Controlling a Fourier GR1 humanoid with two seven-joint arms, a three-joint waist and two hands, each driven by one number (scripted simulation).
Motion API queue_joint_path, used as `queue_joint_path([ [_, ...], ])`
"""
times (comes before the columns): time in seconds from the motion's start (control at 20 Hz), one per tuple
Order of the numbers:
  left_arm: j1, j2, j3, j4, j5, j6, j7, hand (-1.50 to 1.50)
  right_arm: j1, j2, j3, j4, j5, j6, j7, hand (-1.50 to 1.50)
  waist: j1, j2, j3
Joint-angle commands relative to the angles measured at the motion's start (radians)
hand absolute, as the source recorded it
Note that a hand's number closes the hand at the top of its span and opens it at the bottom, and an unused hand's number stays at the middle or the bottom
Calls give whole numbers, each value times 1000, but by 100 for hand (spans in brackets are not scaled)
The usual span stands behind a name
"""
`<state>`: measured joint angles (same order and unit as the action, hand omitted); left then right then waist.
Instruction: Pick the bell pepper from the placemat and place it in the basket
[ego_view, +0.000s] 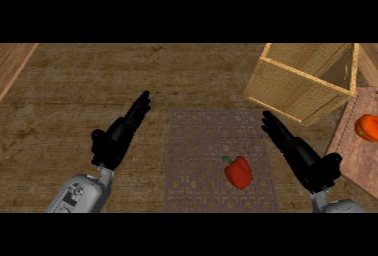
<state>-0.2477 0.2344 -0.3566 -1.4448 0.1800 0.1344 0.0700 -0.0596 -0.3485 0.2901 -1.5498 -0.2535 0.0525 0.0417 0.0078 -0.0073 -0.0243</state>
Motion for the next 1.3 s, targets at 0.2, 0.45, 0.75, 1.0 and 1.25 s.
queue_joint_path([
  [0.2, -27, 139, 84, -58, -58, -41, -78, 0, -239, -49, -31, 65, -35, 222, -99, 150, 33, 11, 26],
  [0.45, -3, 178, 129, -57, -4, -99, -94, 0, -160, 84, 235, -23, 168, 287, -412, -150, 30, 10, 27],
  [0.75, 74, 191, 150, -124, 6, -100, -82, 0, -22, 119, 375, -203, 560, -86, -253, -150, -10, -6, 23],
  [1.0, 53, 188, 155, -85, -26, -81, -89, 0, -119, 11, 278, -321, 770, -143, -26, -150, -36, -8, 21],
  [1.25, 58, 178, 155, -134, -23, -69, -68, 0, -281, -167, 182, -432, 851, 88, 234, -150, -24, -11, 19],
])
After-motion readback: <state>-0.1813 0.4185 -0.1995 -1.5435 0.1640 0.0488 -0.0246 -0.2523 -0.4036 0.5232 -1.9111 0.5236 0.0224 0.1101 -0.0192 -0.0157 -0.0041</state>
